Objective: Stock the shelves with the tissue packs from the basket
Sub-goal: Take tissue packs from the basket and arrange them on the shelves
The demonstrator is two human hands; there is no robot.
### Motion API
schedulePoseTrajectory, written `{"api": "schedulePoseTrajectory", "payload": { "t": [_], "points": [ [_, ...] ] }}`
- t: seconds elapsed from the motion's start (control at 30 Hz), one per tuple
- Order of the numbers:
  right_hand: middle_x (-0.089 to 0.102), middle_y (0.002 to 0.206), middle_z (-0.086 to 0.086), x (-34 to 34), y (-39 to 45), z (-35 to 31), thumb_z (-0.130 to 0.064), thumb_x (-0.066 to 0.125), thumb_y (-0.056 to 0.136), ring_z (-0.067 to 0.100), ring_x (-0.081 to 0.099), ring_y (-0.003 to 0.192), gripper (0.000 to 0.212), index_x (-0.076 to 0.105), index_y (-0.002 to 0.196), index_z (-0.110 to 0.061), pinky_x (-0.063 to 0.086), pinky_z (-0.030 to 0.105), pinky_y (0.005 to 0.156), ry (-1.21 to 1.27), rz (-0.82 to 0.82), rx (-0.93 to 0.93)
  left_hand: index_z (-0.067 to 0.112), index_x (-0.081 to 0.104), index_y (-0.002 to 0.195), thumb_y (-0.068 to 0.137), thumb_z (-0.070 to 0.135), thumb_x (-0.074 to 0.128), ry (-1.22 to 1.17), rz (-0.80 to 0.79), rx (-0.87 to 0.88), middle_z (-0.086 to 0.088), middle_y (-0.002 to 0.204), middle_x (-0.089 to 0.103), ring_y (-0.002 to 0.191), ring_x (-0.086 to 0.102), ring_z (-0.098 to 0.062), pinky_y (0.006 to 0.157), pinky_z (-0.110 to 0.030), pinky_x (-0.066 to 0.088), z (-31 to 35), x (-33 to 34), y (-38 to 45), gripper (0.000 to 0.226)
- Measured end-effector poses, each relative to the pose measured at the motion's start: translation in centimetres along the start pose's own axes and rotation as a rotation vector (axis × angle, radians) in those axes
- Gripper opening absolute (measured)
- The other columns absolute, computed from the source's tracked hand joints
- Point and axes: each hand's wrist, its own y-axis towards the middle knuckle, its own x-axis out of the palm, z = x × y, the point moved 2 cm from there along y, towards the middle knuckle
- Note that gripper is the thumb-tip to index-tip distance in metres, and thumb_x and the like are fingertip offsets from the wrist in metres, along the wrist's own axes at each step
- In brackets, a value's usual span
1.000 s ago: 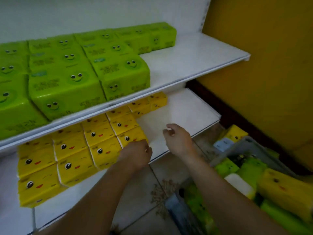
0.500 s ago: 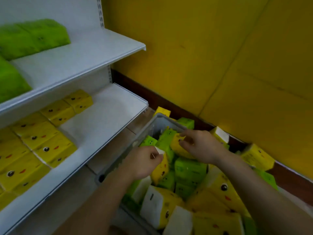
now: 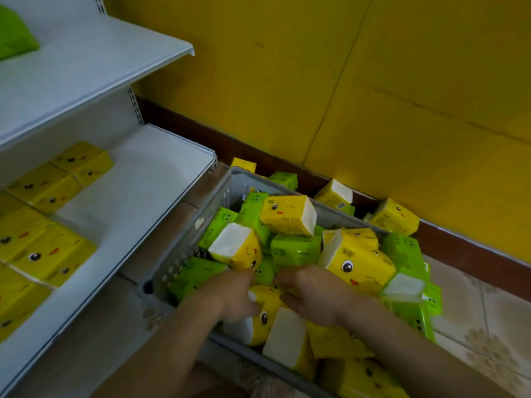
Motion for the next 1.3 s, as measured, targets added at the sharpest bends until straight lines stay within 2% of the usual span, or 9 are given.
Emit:
{"api": "schedulePoseTrajectory", "payload": {
  "t": [0.17, 0.27, 0.43, 0.67, 0.83, 0.93, 1.03, 1.13, 1.3],
  "points": [
    [0.053, 0.139, 0.001, 0.4, -0.5, -0.2, -0.040, 0.057, 0.092, 0.023, 0.054, 0.122, 0.051, 0.046, 0.140, -0.027, 0.045, 0.033, 0.099, 0.159, 0.130, 0.109, 0.031, 0.051, 0.118, 0.082, 0.036, 0.073, -0.309, 0.194, 0.055, 0.001, 0.098, 0.058, 0.085, 0.057, -0.016, 0.062, -0.027, 0.041, -2.0, -4.2, -1.8, 0.042],
    [0.039, 0.146, -0.007, -0.5, -0.9, -1.2, -0.044, 0.064, 0.089, 0.015, 0.049, 0.126, 0.067, 0.034, 0.147, -0.031, 0.043, 0.033, 0.104, 0.360, 0.283, 0.204, 0.033, 0.056, 0.112, 0.084, 0.026, 0.074, -0.669, 0.169, 0.110, -0.001, 0.106, 0.058, 0.092, 0.064, -0.019, 0.080, -0.039, 0.057, -4.2, -6.6, -3.5, 0.033],
    [0.065, 0.123, -0.008, -2.8, 0.8, -6.5, -0.040, 0.063, 0.087, 0.009, 0.066, 0.105, 0.044, 0.049, 0.128, -0.039, 0.057, 0.038, 0.090, 1.222, 0.284, 0.279, 0.026, 0.060, 0.120, 0.089, 0.017, 0.066, -1.188, 0.147, 0.172, -0.008, 0.121, 0.066, 0.101, 0.070, -0.025, 0.076, -0.041, 0.059, -7.8, -9.2, -5.6, 0.032],
    [0.067, 0.113, -0.001, -5.2, 9.2, -13.1, -0.035, 0.065, 0.092, 0.016, 0.069, 0.093, 0.027, 0.059, 0.117, -0.030, 0.061, 0.041, 0.072, 1.041, 0.469, 0.215, 0.032, 0.044, 0.131, 0.081, 0.046, 0.071, -1.294, 0.310, 0.010, 0.001, 0.125, 0.060, 0.102, 0.069, -0.025, 0.077, -0.049, 0.061, -13.0, -10.3, -7.8, 0.058],
    [0.066, 0.116, -0.008, -6.1, 17.2, -16.5, -0.060, 0.059, 0.086, 0.017, 0.065, 0.101, 0.043, 0.058, 0.123, -0.037, 0.055, 0.046, 0.089, 0.918, 0.351, 0.190, 0.016, 0.052, 0.121, 0.090, 0.044, 0.063, -1.320, 0.628, -0.140, -0.004, 0.114, 0.061, 0.098, 0.068, -0.025, 0.070, -0.049, 0.062, -18.1, -12.4, -8.0, 0.043],
    [0.066, 0.112, -0.001, -5.5, 22.9, -17.9, -0.059, 0.066, 0.075, 0.023, 0.067, 0.099, 0.046, 0.060, 0.114, -0.036, 0.060, 0.048, 0.079, 1.015, 0.295, 0.180, 0.014, 0.053, 0.118, 0.092, 0.047, 0.060, -1.351, 0.740, -0.244, -0.008, 0.111, 0.062, 0.094, 0.068, -0.029, 0.064, -0.044, 0.062, -21.2, -12.9, -6.5, 0.042],
    [0.067, 0.106, 0.003, -4.1, 28.9, -18.6, -0.054, 0.064, 0.074, 0.028, 0.067, 0.096, 0.031, 0.058, 0.099, -0.037, 0.059, 0.051, 0.077, 1.024, 0.326, 0.147, 0.025, 0.056, 0.111, 0.096, 0.059, 0.044, -1.212, 0.898, -0.366, -0.011, 0.106, 0.065, 0.092, 0.068, -0.033, 0.073, -0.046, 0.060, -24.9, -12.7, -4.9, 0.039],
    [0.065, 0.107, 0.009, -2.5, 34.6, -19.4, -0.049, 0.058, 0.076, 0.032, 0.064, 0.098, 0.040, 0.057, 0.111, -0.028, 0.057, 0.053, 0.081, 0.974, 0.307, 0.122, 0.021, 0.056, 0.127, 0.100, 0.048, 0.040, -0.642, 0.974, -0.560, -0.016, 0.125, 0.062, 0.114, 0.057, -0.035, 0.089, -0.036, 0.046, -30.4, -11.1, -4.2, 0.041],
    [0.062, 0.117, 0.019, 1.8, 42.9, -21.6, -0.030, 0.054, 0.091, 0.039, 0.059, 0.105, 0.041, 0.052, 0.128, -0.012, 0.051, 0.039, 0.082, 0.930, 0.261, 0.179, 0.035, 0.024, 0.151, 0.096, 0.059, 0.033, 0.021, 0.517, -0.776, -0.002, 0.162, 0.013, 0.148, 0.011, -0.033, 0.114, -0.054, 0.027, -36.9, -7.0, -3.5, 0.060]
  ]
}}
